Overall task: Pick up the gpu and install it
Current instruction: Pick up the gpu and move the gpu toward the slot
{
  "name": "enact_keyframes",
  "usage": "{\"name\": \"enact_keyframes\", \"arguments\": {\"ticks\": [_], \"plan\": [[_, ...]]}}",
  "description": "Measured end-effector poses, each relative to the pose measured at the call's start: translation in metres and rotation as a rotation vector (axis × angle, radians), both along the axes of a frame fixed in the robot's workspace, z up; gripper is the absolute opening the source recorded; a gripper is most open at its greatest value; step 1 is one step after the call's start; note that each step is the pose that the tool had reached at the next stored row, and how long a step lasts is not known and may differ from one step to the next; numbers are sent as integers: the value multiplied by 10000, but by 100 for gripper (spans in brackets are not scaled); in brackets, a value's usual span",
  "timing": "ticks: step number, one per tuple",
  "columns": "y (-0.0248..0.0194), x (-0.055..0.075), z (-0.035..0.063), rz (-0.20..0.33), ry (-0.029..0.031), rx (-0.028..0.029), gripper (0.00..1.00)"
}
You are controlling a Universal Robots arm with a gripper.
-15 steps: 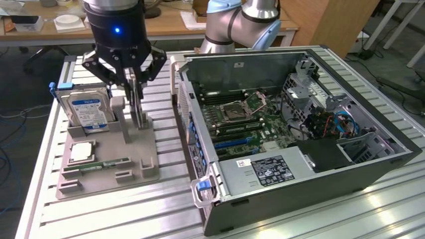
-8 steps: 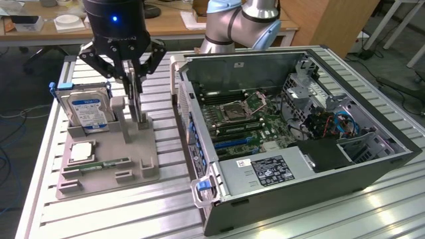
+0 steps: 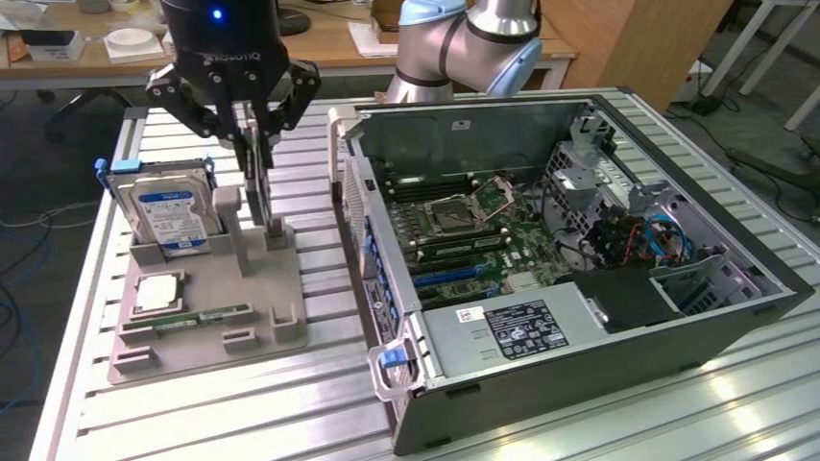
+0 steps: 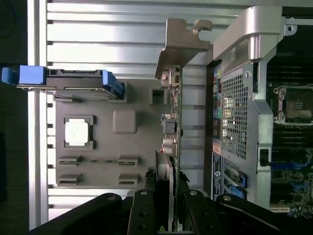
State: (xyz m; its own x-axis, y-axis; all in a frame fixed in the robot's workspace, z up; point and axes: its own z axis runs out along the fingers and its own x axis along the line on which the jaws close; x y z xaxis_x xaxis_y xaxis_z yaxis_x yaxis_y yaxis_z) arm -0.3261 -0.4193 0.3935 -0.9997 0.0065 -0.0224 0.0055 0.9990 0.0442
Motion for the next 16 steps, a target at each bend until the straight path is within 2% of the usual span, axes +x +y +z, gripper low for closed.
{"name": "enact_keyframes", "arguments": {"ticks": [8, 16], "plan": [[0, 0, 169, 0, 1, 0, 27], [0, 67, 179, 0, 0, 2, 27]]}}
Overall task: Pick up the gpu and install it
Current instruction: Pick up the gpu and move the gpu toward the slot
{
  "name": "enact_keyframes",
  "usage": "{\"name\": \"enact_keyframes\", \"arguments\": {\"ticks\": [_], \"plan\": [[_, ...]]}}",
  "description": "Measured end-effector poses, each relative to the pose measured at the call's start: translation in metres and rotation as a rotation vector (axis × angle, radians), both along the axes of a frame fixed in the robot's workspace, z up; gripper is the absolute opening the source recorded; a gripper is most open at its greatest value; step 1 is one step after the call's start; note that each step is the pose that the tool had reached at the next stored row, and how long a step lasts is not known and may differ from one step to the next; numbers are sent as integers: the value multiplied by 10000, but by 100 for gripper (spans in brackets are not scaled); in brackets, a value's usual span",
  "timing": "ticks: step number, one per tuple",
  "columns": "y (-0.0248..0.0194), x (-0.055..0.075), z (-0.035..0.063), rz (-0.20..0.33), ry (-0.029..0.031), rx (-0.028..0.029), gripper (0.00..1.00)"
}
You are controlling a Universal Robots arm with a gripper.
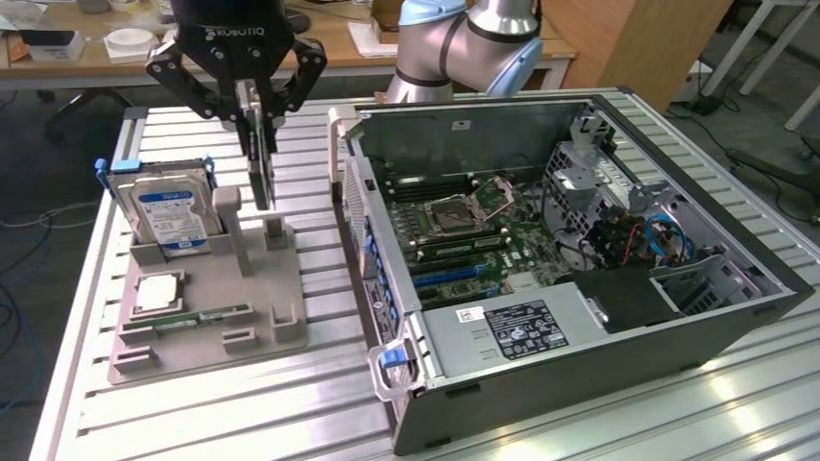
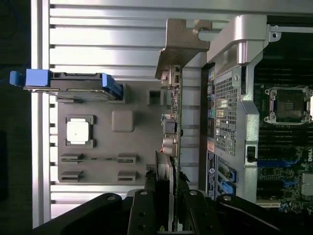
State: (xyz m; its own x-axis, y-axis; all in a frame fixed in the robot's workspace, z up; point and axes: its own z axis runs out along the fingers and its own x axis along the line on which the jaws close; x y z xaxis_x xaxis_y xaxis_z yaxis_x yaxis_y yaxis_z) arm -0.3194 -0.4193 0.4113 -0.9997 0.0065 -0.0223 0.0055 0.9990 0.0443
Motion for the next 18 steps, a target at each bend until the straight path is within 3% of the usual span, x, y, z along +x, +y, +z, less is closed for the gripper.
{"name": "enact_keyframes", "arguments": {"ticks": [2, 4, 7, 13, 18], "plan": [[0, 29, -1, -1, -1, -9, 27], [0, 58, 0, -5, 0, -76, 27], [0, 90, 0, -19, 0, -326, 27], [0, 164, -1, -25, -2, -346, 27], [0, 300, -1, -25, 1, -347, 27]]}}
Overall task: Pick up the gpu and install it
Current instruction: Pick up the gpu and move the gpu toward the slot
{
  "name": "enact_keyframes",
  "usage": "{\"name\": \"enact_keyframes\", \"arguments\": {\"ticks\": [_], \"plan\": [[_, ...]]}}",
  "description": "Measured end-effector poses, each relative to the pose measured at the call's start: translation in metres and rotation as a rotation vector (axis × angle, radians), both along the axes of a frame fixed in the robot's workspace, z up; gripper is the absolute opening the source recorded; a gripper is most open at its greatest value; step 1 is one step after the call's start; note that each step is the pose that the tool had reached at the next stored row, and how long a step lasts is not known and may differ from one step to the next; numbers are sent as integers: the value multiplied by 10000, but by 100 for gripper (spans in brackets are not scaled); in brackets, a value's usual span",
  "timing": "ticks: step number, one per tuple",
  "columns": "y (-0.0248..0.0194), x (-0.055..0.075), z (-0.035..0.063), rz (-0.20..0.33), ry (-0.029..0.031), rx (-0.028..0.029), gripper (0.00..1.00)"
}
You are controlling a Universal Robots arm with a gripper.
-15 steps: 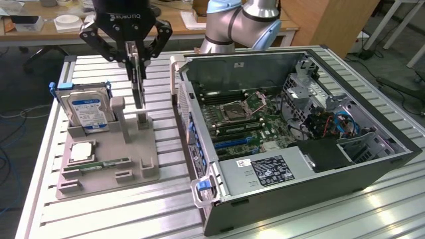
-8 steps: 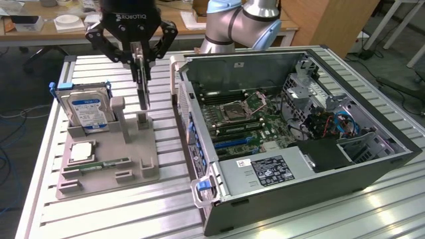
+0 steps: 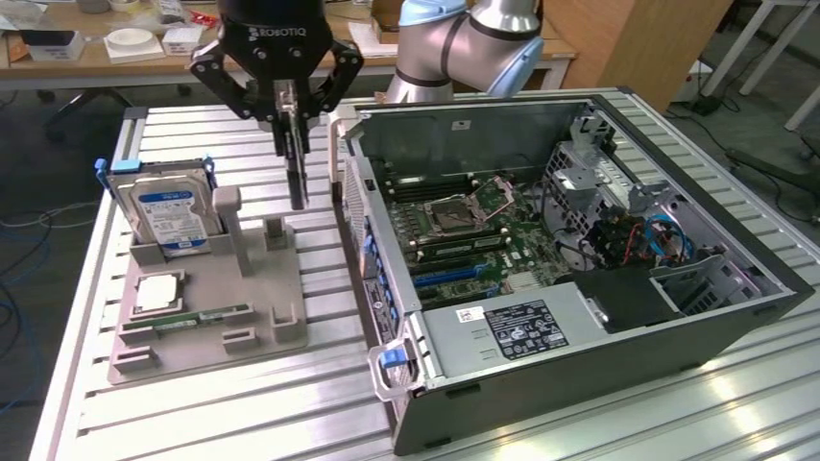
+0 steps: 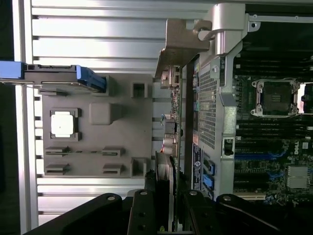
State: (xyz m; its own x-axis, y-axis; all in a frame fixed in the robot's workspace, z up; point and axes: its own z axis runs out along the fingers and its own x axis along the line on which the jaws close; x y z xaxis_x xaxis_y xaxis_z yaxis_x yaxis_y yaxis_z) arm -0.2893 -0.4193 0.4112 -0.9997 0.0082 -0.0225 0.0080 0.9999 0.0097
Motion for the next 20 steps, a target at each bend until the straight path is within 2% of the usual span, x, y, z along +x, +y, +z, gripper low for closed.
{"name": "enact_keyframes", "arguments": {"ticks": [9, 20], "plan": [[0, 264, -3, 1, -1, 0, 27], [0, 516, -6, 1, 0, -1, 27]]}}
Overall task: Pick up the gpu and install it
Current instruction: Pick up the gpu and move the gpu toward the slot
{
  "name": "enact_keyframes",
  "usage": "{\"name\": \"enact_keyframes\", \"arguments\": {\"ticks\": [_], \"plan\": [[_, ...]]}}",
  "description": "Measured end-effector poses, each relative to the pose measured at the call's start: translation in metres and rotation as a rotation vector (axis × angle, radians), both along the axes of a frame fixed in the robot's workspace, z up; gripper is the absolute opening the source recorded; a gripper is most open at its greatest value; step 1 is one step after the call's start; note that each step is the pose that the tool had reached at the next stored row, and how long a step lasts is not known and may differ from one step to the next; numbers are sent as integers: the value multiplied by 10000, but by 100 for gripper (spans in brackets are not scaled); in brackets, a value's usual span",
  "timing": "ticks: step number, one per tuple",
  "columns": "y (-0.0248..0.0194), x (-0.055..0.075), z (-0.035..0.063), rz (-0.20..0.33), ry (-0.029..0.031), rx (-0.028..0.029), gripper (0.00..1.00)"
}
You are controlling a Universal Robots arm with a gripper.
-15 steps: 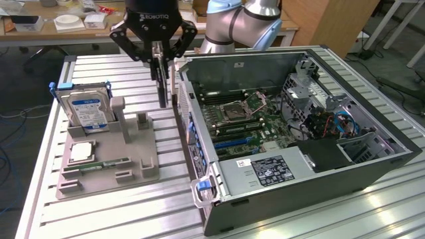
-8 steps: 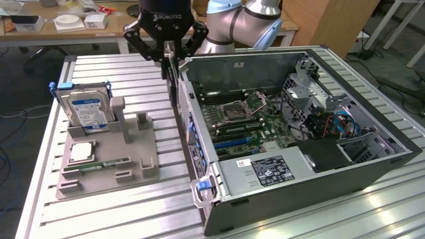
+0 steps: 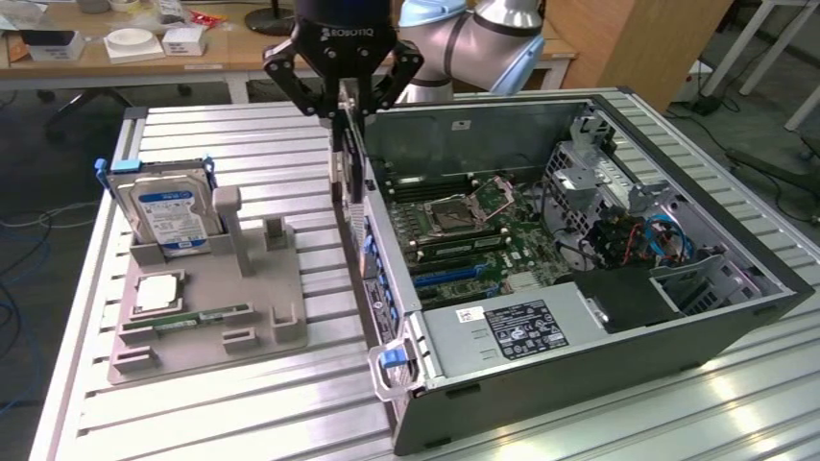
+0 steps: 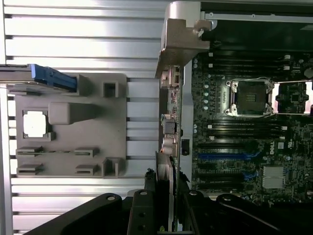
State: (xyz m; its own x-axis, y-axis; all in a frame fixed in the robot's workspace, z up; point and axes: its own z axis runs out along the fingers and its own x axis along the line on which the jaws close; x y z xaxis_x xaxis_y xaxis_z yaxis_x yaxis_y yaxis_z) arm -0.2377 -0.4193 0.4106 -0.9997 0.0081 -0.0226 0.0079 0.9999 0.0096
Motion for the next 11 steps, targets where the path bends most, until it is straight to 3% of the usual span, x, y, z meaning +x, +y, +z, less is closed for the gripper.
{"name": "enact_keyframes", "arguments": {"ticks": [11], "plan": [[0, 253, -5, -1, 0, 0, 27]]}}
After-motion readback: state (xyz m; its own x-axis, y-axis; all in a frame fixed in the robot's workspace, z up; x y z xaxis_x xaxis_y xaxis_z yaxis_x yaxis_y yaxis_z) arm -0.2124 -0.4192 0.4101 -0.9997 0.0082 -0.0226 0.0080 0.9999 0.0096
